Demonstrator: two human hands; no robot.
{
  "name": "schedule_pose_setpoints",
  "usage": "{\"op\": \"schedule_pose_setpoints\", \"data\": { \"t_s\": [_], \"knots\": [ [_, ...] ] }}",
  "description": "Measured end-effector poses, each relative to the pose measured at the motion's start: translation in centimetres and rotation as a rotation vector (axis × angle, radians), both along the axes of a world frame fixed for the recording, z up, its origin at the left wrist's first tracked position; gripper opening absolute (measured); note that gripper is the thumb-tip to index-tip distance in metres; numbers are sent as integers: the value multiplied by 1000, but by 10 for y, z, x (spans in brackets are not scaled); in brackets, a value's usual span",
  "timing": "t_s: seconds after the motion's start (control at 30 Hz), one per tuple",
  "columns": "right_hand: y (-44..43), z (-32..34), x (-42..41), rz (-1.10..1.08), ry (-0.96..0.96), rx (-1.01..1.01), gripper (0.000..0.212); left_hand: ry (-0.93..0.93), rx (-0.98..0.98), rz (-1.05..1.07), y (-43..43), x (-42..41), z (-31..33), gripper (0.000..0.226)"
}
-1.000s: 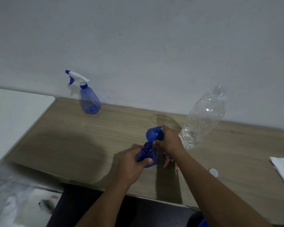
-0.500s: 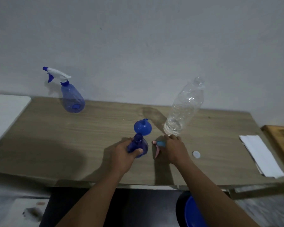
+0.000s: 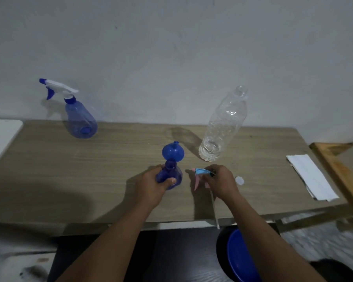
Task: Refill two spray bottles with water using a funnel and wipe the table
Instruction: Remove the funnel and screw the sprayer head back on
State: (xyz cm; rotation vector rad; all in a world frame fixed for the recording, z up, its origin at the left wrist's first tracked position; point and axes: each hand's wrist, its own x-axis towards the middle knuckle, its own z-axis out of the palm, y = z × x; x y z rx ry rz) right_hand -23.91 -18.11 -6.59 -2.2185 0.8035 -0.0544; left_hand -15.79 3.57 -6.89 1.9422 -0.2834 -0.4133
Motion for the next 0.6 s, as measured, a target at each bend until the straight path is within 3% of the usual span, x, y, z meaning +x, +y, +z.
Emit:
{"op": "schedule_pose_setpoints", "data": {
  "t_s": [0.37, 0.6],
  "knots": [
    [33, 157, 25, 27, -664, 225, 7, 58, -23, 49, -4, 2, -5, 36],
    [57, 173, 45, 54, -803, 231, 12, 72, 32, 49, -7, 0, 1, 47]
  ]
}}
